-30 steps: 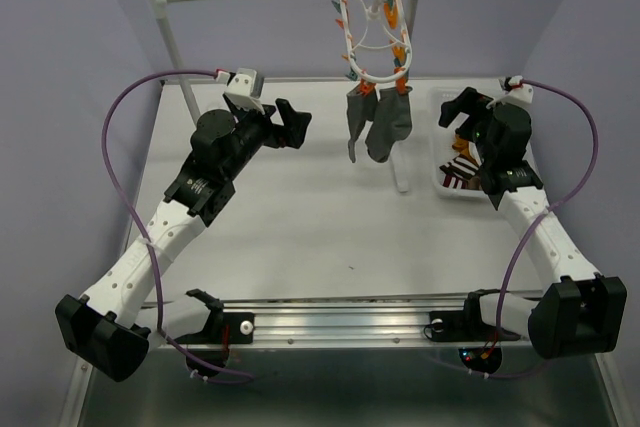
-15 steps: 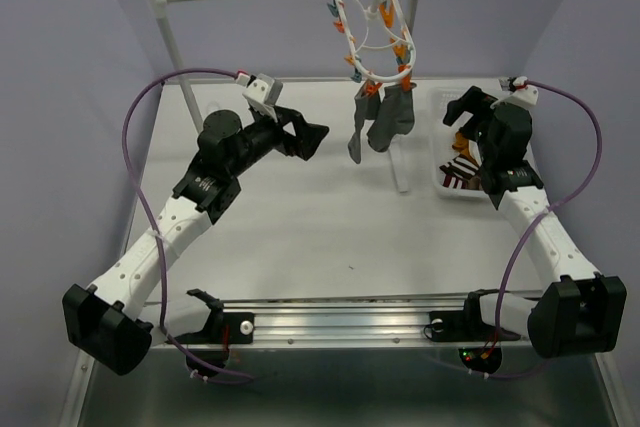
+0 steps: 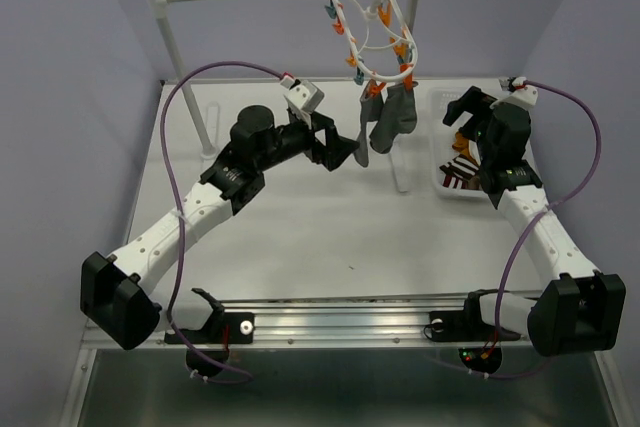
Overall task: Clip the socks to the hanger
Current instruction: Clamp the sock onto the hanger.
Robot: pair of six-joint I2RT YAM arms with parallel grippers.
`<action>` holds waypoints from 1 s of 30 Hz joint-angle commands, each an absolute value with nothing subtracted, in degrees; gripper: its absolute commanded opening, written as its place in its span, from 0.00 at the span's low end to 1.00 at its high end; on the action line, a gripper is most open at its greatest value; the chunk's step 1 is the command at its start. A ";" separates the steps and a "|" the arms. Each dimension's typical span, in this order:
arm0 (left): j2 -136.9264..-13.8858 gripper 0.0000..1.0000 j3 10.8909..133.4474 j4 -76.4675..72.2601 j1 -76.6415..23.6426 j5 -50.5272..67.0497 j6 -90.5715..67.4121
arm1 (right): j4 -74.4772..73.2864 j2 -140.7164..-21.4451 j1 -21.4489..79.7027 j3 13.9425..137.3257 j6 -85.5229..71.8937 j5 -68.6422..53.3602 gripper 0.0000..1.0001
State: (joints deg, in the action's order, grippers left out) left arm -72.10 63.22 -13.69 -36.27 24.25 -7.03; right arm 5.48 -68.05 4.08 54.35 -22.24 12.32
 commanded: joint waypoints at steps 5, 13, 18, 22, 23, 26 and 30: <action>-74.44 0.99 73.64 -11.78 -34.55 12.74 -2.20 | 5.19 -65.83 3.69 55.46 -19.69 12.57 1.00; -81.47 0.99 84.02 -9.67 -28.75 13.81 -4.22 | -1.74 -68.02 3.69 58.71 -14.51 0.11 1.00; -88.13 0.99 94.64 -7.13 -24.70 12.75 -6.76 | -3.34 -71.62 5.70 61.34 -12.48 -9.23 1.00; -94.37 0.99 103.34 -4.23 -24.26 9.85 -8.43 | -4.75 -71.90 6.23 61.79 -11.95 -7.12 1.00; -95.35 0.99 106.23 -2.83 -24.26 7.84 -9.05 | -4.83 -71.63 6.24 61.79 -11.95 -6.86 1.00; -97.91 0.99 108.46 -2.02 -24.00 4.40 -10.28 | -4.75 -70.32 6.24 61.70 -12.22 -6.59 1.00; -98.44 0.99 106.79 -2.72 -23.99 3.86 -10.46 | -4.83 -69.08 6.24 61.17 -12.48 -5.36 1.00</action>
